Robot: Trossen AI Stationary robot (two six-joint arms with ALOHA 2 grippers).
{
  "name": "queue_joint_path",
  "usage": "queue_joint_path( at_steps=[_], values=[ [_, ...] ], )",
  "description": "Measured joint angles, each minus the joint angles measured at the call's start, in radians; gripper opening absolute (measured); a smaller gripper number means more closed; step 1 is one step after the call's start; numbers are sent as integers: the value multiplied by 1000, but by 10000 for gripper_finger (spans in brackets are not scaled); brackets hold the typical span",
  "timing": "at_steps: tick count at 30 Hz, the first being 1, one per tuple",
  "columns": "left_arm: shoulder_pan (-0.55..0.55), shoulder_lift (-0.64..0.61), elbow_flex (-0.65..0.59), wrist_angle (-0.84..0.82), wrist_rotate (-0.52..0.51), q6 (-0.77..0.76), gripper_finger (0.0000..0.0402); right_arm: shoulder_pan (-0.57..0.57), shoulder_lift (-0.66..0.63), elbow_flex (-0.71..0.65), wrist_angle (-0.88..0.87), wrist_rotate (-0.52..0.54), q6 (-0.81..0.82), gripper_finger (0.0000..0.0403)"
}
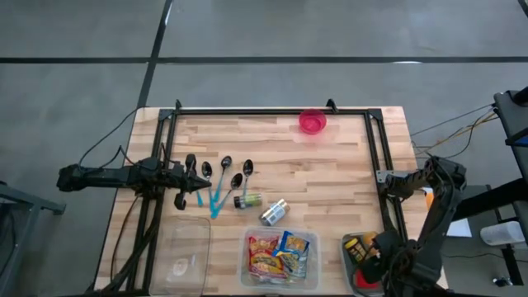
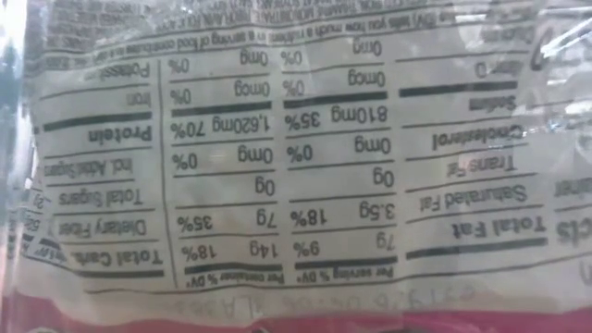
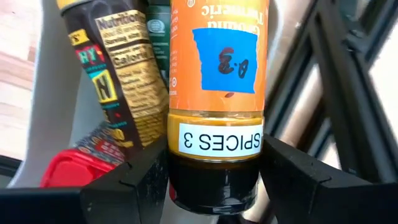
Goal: Pick & Place Food Item
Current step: Put the orange seasoning bottle into the gray bin
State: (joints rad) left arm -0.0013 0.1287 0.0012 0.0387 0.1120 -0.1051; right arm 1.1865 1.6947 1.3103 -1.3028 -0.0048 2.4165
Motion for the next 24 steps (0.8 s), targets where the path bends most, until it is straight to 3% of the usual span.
queue_joint_path(
  at_steps=[19,24],
  values=[
    [0,0,0,0,0,0,0,-36,18,-13,67,29,-13,213],
    [0,0,0,0,0,0,0,-36,17,-13,74,31,-14,241]
  ],
)
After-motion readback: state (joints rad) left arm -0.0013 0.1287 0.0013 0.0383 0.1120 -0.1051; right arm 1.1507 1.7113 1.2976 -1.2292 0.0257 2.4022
